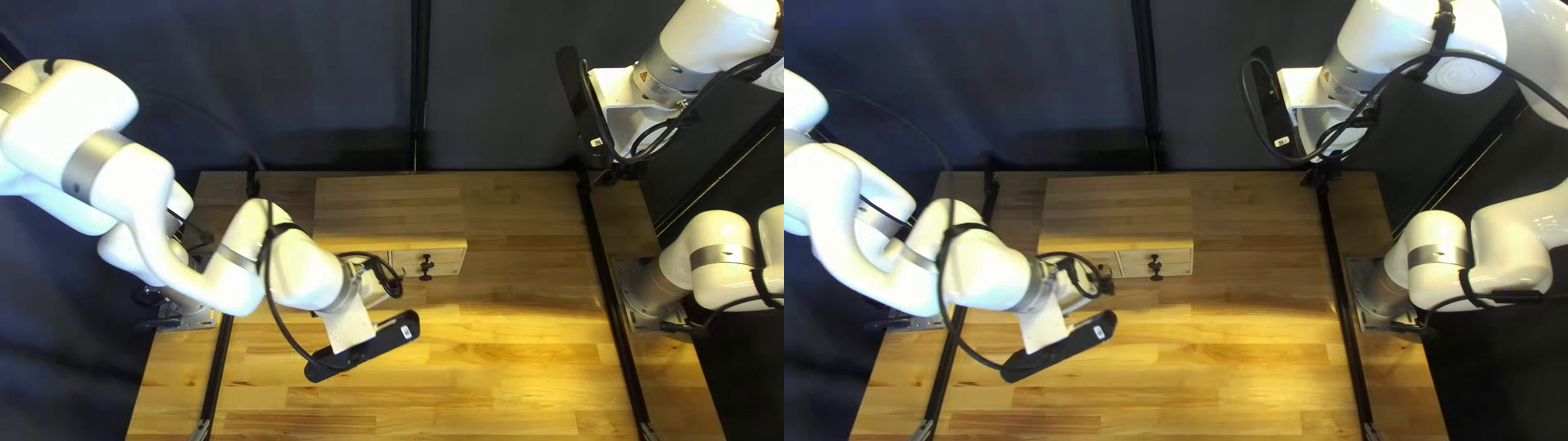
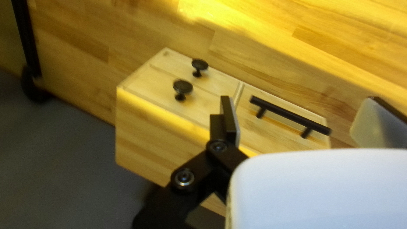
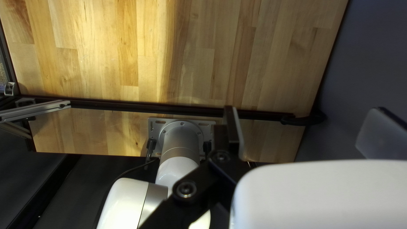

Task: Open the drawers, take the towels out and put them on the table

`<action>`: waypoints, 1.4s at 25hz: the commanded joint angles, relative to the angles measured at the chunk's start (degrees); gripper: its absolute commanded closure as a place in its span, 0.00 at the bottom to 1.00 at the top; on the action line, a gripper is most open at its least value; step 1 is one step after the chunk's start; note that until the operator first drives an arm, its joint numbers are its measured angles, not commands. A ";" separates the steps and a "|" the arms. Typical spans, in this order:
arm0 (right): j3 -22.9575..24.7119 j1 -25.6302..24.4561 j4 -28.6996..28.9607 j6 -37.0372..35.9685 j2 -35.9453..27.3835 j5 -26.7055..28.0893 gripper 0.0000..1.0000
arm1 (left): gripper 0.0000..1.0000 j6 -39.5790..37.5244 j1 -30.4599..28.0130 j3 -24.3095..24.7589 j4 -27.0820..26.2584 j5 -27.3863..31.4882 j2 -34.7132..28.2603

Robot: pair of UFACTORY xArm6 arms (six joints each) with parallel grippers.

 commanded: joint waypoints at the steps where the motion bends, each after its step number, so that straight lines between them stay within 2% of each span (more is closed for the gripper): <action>1: 0.00 0.00 0.00 0.00 0.00 0.00 0.00 | 0.00 10.03 2.41 -4.91 -4.72 -0.99 6.33; 7: 0.00 0.00 0.00 0.00 0.00 0.00 0.00 | 0.00 19.97 4.86 -11.76 -8.22 0.87 14.27; 12: 0.00 0.00 0.00 0.00 0.00 0.00 0.00 | 0.00 25.96 7.50 -14.96 -9.94 1.47 18.39; 21: 0.00 0.00 0.00 0.00 0.00 0.00 0.00 | 0.00 31.35 10.70 -17.59 -11.06 1.13 22.27; 29: 0.00 0.00 0.00 0.00 0.00 0.00 0.00 | 0.00 35.14 13.01 -15.99 -11.89 -0.01 22.63; 30: 0.00 0.00 0.00 0.00 0.00 0.00 0.00 | 0.00 34.72 13.15 -15.65 -11.65 -0.49 22.53; 31: 0.00 0.00 0.00 0.00 0.00 0.00 0.00 | 0.00 29.36 12.58 -13.17 -8.50 -3.58 21.27; 32: 0.00 0.00 0.00 0.00 0.00 0.00 0.00 | 0.00 39.91 14.31 -19.04 -14.32 3.11 24.53; 35: 0.00 0.00 0.00 0.00 0.00 0.00 0.00 | 0.00 37.73 14.19 -18.48 -12.86 2.05 24.43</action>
